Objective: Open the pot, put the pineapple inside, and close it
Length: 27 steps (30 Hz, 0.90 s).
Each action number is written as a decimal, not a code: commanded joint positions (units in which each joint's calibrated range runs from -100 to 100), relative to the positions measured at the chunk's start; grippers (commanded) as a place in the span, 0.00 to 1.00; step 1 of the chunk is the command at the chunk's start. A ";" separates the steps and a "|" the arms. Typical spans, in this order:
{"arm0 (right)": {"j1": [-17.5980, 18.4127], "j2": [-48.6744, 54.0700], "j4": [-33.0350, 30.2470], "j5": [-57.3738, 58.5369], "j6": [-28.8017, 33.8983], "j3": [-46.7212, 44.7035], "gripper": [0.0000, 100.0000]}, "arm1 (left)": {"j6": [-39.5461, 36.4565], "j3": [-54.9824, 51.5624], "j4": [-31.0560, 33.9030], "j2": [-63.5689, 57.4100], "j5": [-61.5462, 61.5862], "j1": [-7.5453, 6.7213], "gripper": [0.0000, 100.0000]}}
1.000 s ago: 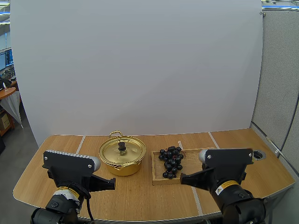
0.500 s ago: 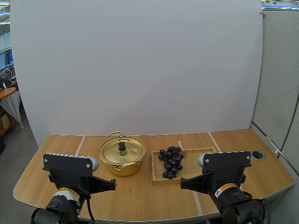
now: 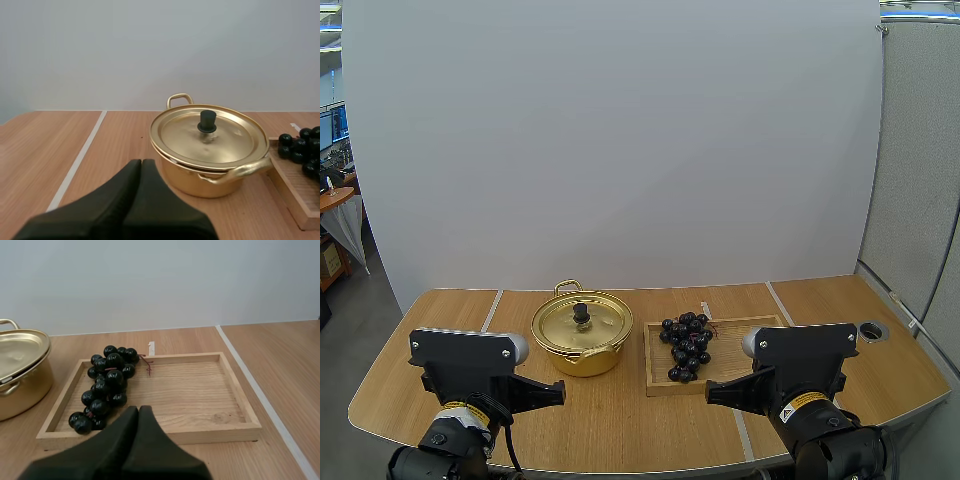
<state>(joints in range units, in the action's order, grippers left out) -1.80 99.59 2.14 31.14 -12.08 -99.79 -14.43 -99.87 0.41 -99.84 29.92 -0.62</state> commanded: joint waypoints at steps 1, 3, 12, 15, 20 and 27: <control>3.04 0.41 -0.39 0.05 0.21 -0.21 0.00 | -0.57 -0.13 0.61 -0.16 -2.38 1.06 0.00; 4.23 0.41 -0.39 0.05 0.21 -0.21 0.00 | -0.57 -0.13 0.61 -0.16 -2.38 1.06 0.00; 4.71 0.41 -0.39 0.05 0.21 -0.21 0.00 | -0.57 -0.13 0.61 -0.16 -2.38 1.06 0.00; 4.71 0.41 -0.39 0.05 0.21 -0.21 0.00 | -0.57 -0.13 0.61 -0.16 -2.38 1.06 0.00; 4.69 0.41 -0.39 0.05 0.21 -0.21 0.00 | -0.57 -0.13 0.61 -0.16 -2.38 1.06 0.00; 4.69 0.41 -0.39 0.05 0.21 -0.21 0.00 | -0.57 -0.13 0.61 -0.16 -2.38 1.06 0.00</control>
<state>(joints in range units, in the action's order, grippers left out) 3.01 99.59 2.14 31.48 -12.08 -99.79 -14.54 -99.87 0.41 -99.84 28.66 0.30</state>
